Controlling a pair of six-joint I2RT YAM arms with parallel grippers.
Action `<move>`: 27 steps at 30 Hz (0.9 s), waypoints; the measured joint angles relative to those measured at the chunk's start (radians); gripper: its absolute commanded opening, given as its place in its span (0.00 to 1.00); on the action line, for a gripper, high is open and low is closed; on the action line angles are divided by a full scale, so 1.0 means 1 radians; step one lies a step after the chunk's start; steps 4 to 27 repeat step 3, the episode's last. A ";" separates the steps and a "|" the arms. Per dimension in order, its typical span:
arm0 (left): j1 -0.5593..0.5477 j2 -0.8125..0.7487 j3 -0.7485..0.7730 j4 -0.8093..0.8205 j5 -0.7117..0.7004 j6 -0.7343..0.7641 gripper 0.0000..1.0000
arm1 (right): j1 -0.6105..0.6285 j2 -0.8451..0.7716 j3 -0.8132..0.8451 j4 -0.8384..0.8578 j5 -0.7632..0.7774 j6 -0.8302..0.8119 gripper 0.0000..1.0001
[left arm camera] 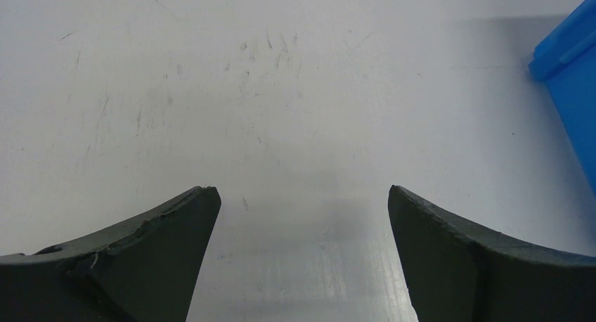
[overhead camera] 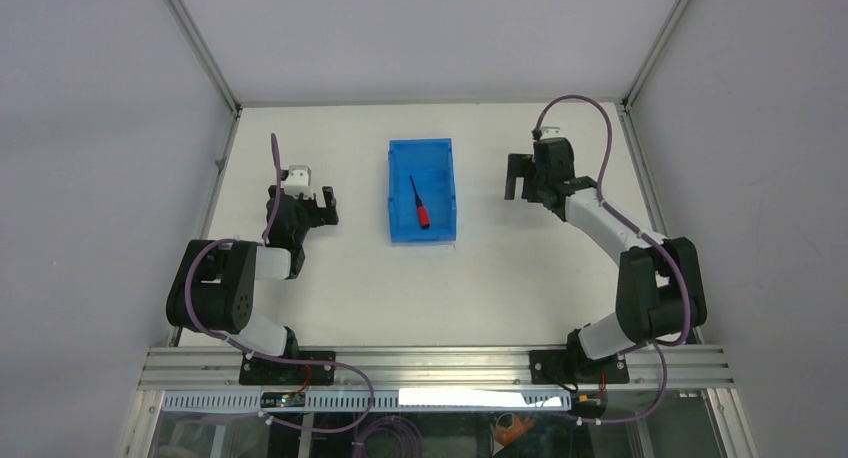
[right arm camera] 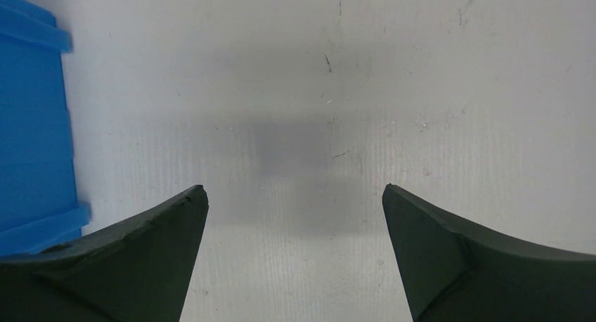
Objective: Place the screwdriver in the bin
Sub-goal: Reset both arms
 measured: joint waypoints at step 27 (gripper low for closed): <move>0.000 0.000 0.000 0.000 0.000 0.000 0.99 | 0.000 0.013 0.013 -0.003 0.000 0.009 0.99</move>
